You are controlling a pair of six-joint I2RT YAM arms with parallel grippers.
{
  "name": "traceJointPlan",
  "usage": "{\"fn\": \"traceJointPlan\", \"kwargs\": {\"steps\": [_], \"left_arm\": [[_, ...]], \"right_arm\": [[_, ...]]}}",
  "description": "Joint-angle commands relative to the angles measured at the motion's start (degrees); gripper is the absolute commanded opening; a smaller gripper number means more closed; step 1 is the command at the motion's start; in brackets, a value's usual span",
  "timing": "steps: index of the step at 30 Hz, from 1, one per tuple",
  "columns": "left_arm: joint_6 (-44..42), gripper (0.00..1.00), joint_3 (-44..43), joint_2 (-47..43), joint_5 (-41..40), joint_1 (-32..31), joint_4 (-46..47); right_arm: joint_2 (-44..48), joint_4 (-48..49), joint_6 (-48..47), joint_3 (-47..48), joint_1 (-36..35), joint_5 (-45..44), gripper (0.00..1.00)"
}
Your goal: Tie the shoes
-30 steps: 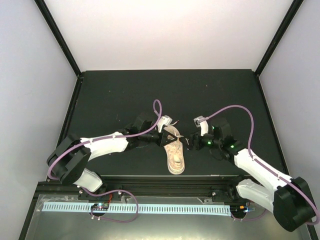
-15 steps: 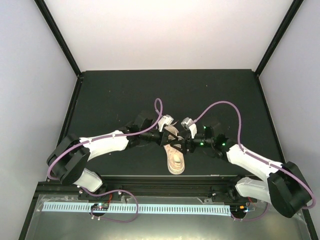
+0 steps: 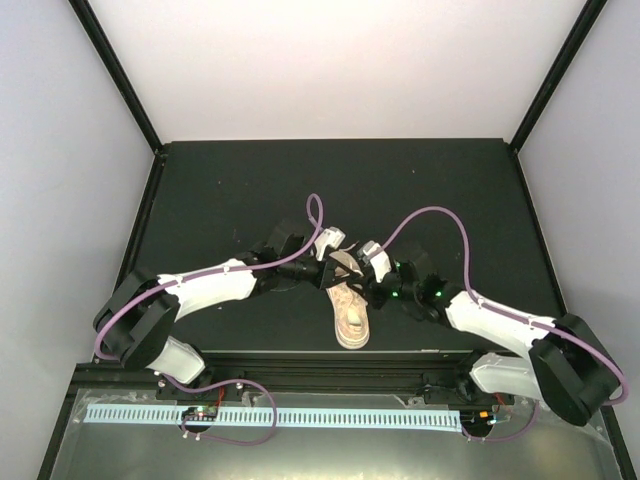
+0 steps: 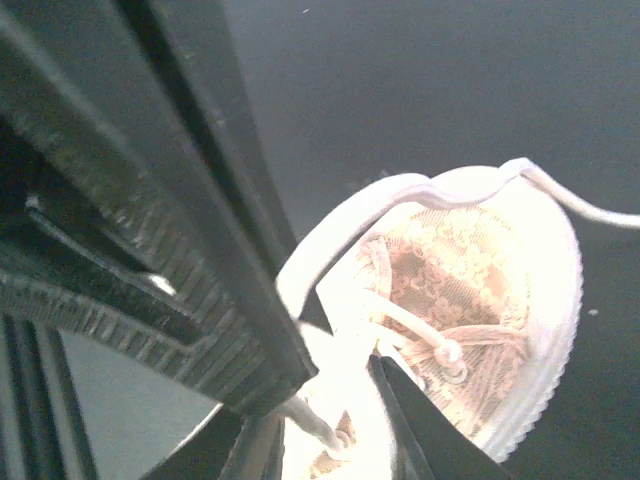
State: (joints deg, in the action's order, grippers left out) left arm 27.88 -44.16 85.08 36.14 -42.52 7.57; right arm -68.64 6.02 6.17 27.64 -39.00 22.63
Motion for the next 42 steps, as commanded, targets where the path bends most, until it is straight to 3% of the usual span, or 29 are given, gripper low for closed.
{"fn": "traceJointPlan", "kwargs": {"steps": [1,4,5,13,19,21,25,28,42], "left_arm": [[-0.1,0.01,-2.0,-1.0,1.9,0.0,-1.2],[-0.6,0.02,-1.9,-1.3,1.1,0.2,-2.2],[-0.8,0.02,-2.0,-1.4,1.0,0.2,-2.4],[-1.9,0.11,-0.9,-1.3,2.1,0.4,-2.5],[-1.1,0.06,0.2,-1.2,2.7,0.6,-0.1],[-1.6,0.02,0.2,-1.1,2.8,0.6,0.1],[-2.4,0.02,0.1,-1.2,2.7,0.8,-0.5],[-2.4,0.02,0.0,-1.4,2.6,0.8,-0.9],[-2.9,0.02,-0.7,-2.0,2.6,0.9,-2.8]], "right_arm": [[3.0,1.2,0.4,-1.3,-0.1,-7.7,0.21],[4.6,0.4,1.6,-2.0,-0.2,-9.2,0.03],[5.1,0.3,2.1,-2.4,-0.1,-10.0,0.02],[6.9,-1.4,5.2,-3.9,-0.1,-10.8,0.02],[6.6,-2.4,5.3,-3.4,-0.2,-10.0,0.02],[6.8,-2.7,5.3,-3.1,-0.2,-10.0,0.06],[7.7,-4.1,4.5,-2.4,-0.1,-11.4,0.37],[8.6,-4.6,3.4,-2.1,-0.1,-12.1,0.47],[6.8,-3.6,-2.3,0.2,-2.5,-20.2,0.68]]}}
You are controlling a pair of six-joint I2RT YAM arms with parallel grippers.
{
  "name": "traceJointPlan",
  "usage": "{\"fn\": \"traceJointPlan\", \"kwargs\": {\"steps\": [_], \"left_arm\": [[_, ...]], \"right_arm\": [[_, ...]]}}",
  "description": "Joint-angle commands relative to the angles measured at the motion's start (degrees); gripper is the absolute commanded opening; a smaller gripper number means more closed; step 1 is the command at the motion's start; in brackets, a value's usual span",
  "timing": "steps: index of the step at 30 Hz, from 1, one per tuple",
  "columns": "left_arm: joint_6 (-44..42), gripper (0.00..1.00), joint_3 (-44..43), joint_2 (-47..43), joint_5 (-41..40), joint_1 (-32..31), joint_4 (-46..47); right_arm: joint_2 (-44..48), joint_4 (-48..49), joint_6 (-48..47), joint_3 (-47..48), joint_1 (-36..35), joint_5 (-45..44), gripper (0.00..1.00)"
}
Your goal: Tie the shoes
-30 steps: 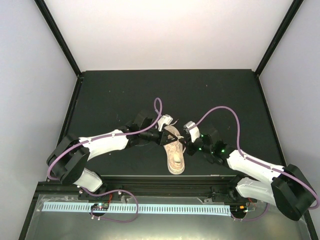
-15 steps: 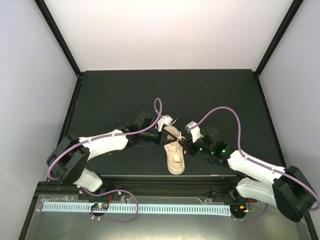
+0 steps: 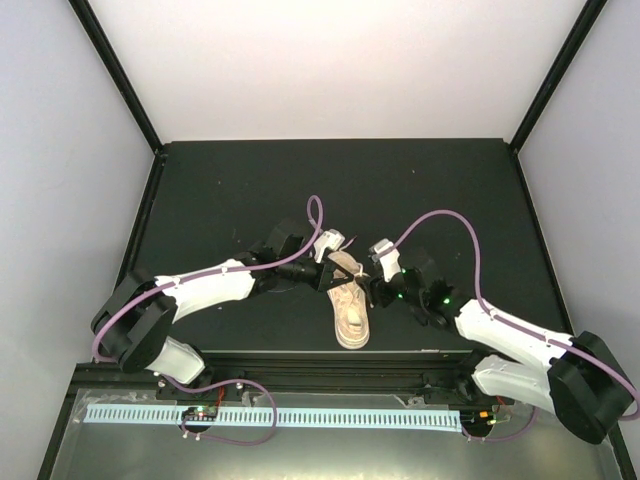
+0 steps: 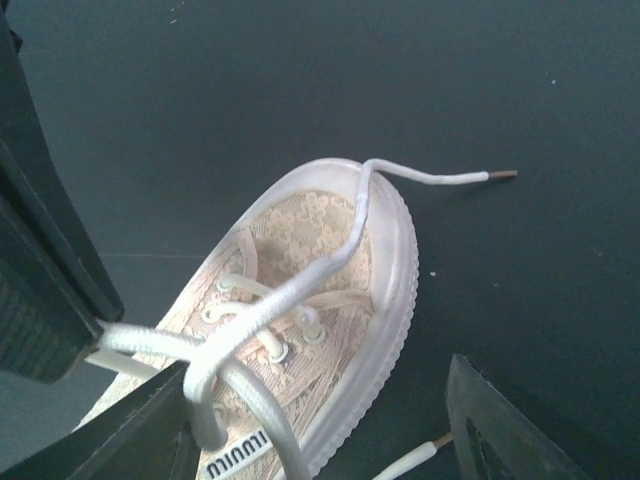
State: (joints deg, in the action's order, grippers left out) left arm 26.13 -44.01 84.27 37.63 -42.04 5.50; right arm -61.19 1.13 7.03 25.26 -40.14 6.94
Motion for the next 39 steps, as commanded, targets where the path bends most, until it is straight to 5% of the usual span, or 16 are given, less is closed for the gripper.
{"fn": "traceJointPlan", "kwargs": {"steps": [1,13,17,20,23,29,39], "left_arm": [[-1.1,0.02,-1.0,-1.1,1.3,0.4,-0.9],[-1.2,0.01,-2.2,-0.1,1.8,0.5,-1.6],[-1.2,0.02,-2.2,0.0,1.5,0.5,-1.7],[-1.2,0.02,-2.2,-0.1,1.2,0.8,-1.6],[-1.3,0.02,-2.2,0.2,1.4,1.0,-1.6],[-1.5,0.02,-2.3,1.1,1.8,1.1,-1.5],[-1.5,0.02,-2.6,1.0,1.9,1.1,-1.4]], "right_arm": [[-1.1,1.3,-3.6,2.9,-1.6,-5.3,0.69],[-4.1,3.5,-9.6,5.2,-2.8,-3.9,0.68],[-5.0,2.8,-10.1,5.7,-2.8,-2.6,0.44],[-5.7,2.5,-9.4,5.8,-2.8,-2.5,0.39],[-5.9,1.7,-6.9,5.7,-2.8,-4.3,0.43],[-2.9,3.7,1.8,2.0,-2.7,-3.5,0.69],[-4.0,0.2,14.1,1.0,-2.4,-8.7,0.78]]}}
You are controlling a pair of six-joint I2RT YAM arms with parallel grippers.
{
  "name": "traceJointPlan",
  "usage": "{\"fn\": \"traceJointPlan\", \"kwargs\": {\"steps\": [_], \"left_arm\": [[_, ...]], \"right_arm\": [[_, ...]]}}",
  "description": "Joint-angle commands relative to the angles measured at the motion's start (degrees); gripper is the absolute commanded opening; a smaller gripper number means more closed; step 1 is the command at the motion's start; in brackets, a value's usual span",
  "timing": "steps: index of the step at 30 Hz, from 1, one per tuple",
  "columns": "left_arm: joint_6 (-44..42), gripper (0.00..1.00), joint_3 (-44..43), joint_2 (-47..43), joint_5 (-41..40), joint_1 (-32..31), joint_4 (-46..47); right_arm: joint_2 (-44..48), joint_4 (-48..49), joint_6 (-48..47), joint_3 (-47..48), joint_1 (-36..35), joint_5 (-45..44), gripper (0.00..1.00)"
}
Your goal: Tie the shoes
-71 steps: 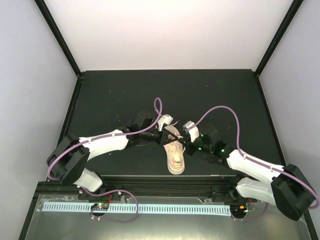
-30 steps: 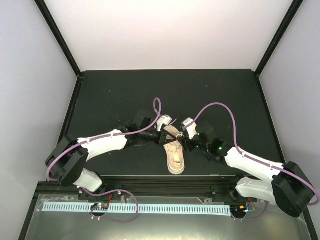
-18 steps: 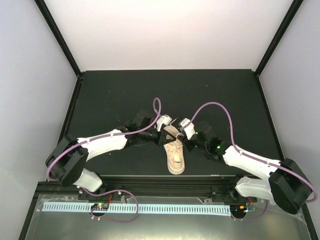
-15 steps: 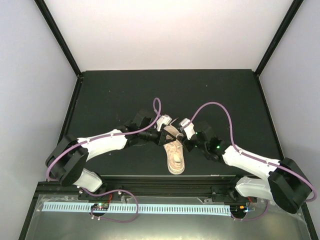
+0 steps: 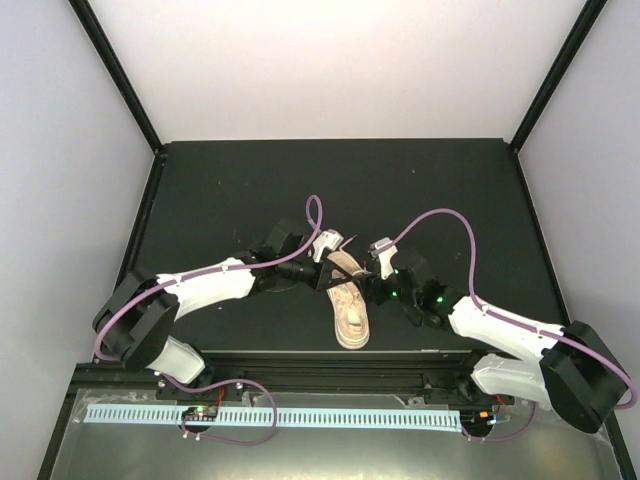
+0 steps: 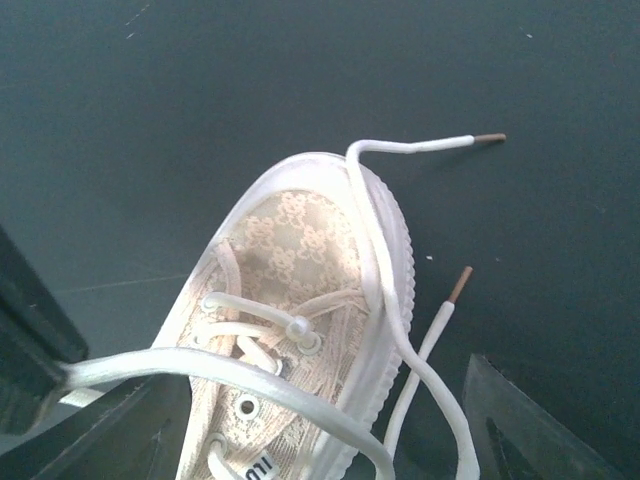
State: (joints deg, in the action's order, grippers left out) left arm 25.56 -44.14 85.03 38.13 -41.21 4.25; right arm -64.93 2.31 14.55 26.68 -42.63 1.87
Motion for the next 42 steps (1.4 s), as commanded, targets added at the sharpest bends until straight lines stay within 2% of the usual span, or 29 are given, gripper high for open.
{"fn": "traceJointPlan", "kwargs": {"steps": [1,8,16,21,24,26,31,36,42], "left_arm": [[-0.8,0.01,-2.5,0.2,1.5,0.3,0.0],[-0.7,0.02,-2.7,0.4,1.4,0.3,0.1],[-0.7,0.02,-2.8,0.6,1.3,0.3,0.2],[-0.9,0.02,-2.7,0.5,1.1,0.3,0.1],[-1.0,0.02,-2.6,0.5,1.0,0.3,0.0],[-1.2,0.02,-2.7,0.6,0.8,0.3,0.1],[-3.0,0.01,-3.2,0.9,-2.5,0.9,-1.2],[-5.5,0.02,-4.9,2.6,-8.3,2.6,-2.4],[-7.6,0.02,-9.0,7.2,-14.5,3.3,-5.3]], "right_arm": [[-0.3,-1.7,7.5,-0.3,0.2,-4.8,0.78],[-1.6,-4.3,11.5,-0.5,0.7,-8.0,0.78],[-3.6,-3.5,13.0,-0.3,0.9,-6.1,0.7],[-4.8,-2.6,13.1,-0.3,0.9,-5.3,0.55],[-4.8,-1.9,12.8,-0.3,0.9,-5.1,0.42],[-4.5,-1.1,12.4,-0.5,0.9,-4.7,0.29],[-1.6,1.5,9.2,-1.5,1.1,-0.6,0.03],[4.8,6.7,6.1,-5.0,1.5,11.2,0.02],[6.6,9.7,6.6,-6.7,2.8,22.7,0.02]]}}
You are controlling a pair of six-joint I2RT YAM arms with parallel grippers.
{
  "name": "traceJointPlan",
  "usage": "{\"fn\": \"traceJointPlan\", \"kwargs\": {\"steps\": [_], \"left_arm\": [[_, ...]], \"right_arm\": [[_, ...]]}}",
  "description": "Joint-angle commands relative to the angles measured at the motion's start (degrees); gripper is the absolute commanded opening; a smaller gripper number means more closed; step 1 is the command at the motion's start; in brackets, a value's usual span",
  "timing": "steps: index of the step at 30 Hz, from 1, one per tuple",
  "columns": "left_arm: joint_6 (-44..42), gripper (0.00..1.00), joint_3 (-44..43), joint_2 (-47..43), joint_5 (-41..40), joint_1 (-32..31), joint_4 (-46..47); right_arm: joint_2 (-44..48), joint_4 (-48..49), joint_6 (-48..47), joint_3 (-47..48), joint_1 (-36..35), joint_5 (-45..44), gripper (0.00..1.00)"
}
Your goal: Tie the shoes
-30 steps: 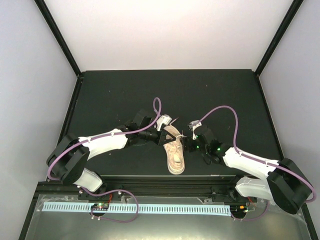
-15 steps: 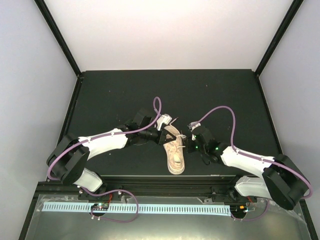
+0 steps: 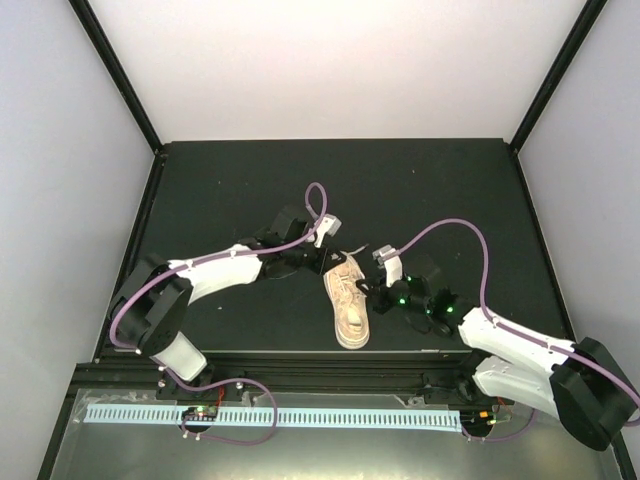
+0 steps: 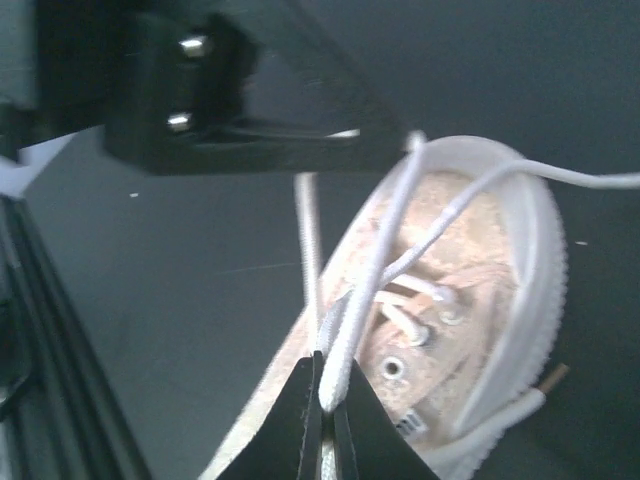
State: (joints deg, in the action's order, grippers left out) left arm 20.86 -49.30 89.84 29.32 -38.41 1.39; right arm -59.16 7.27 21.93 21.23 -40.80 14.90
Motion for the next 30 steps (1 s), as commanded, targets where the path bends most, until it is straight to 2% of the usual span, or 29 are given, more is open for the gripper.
{"fn": "traceJointPlan", "kwargs": {"steps": [1,3,5,8,10,12,15,18,23,30], "left_arm": [[-3.4,0.02,-4.1,2.7,-6.2,0.5,-2.7],[-4.9,0.09,-4.0,2.2,-8.6,0.5,-3.4],[-6.7,0.2,-2.9,0.2,-11.8,0.5,-4.2],[-10.4,0.49,2.2,-6.4,-15.2,0.5,-1.7],[-13.7,0.62,7.1,-12.6,-14.5,0.3,2.0],[-17.1,0.69,12.5,-19.5,-11.3,0.1,7.4],[-23.3,0.7,19.8,-25.6,-5.4,-1.2,14.3],[-28.1,0.69,22.6,-27.3,-7.2,-4.2,17.3],[-35.4,0.68,23.5,-25.3,-13.8,-8.6,21.7],[-42.0,0.67,21.4,-18.3,-16.5,-12.1,24.7]], "right_arm": [[0.7,5.5,-0.4,-1.5,1.4,11.0,0.02],[0.2,7.2,0.3,-2.0,2.0,13.0,0.02],[-0.8,7.8,0.5,-1.9,2.4,14.0,0.02],[-1.9,8.4,0.9,-1.6,3.0,15.0,0.02],[-2.2,9.1,1.4,-1.6,3.5,15.7,0.02],[-2.4,9.5,1.7,-1.6,4.0,16.1,0.02],[-2.8,10.1,2.2,-1.7,4.6,17.1,0.02],[-3.0,10.4,2.5,-1.6,5.0,17.7,0.02],[-3.1,10.1,2.4,-1.4,5.3,18.4,0.02],[-3.6,10.3,2.6,-1.3,5.4,18.7,0.02]]}}
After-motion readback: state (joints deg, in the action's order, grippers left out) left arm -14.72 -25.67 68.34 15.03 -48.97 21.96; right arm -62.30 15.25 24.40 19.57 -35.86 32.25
